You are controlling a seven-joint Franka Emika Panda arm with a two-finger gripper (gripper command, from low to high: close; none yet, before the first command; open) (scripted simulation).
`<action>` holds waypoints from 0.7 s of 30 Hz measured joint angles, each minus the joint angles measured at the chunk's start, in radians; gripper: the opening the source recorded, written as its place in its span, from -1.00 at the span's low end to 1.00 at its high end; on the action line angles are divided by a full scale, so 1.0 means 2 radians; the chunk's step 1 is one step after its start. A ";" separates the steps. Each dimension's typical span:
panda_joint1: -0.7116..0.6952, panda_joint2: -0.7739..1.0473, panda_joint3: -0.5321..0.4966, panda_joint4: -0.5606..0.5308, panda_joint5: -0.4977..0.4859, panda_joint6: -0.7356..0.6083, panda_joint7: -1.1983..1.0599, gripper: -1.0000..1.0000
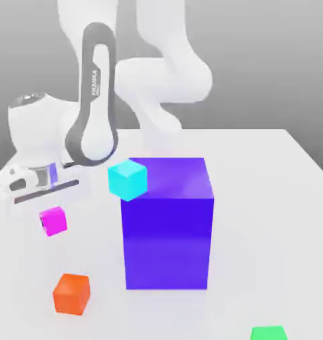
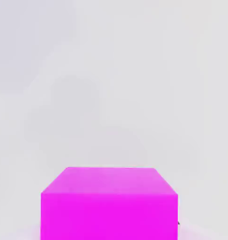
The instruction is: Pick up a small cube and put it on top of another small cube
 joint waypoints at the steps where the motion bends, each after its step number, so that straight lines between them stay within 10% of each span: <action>1: 0.002 -0.005 -0.006 -0.002 -0.015 -0.002 0.011 -1.00; 13: -0.021 -0.064 -0.018 -0.032 -0.176 -0.009 0.133 -1.00; 21: 0.079 -0.044 0.031 0.092 -0.115 -0.066 0.164 -1.00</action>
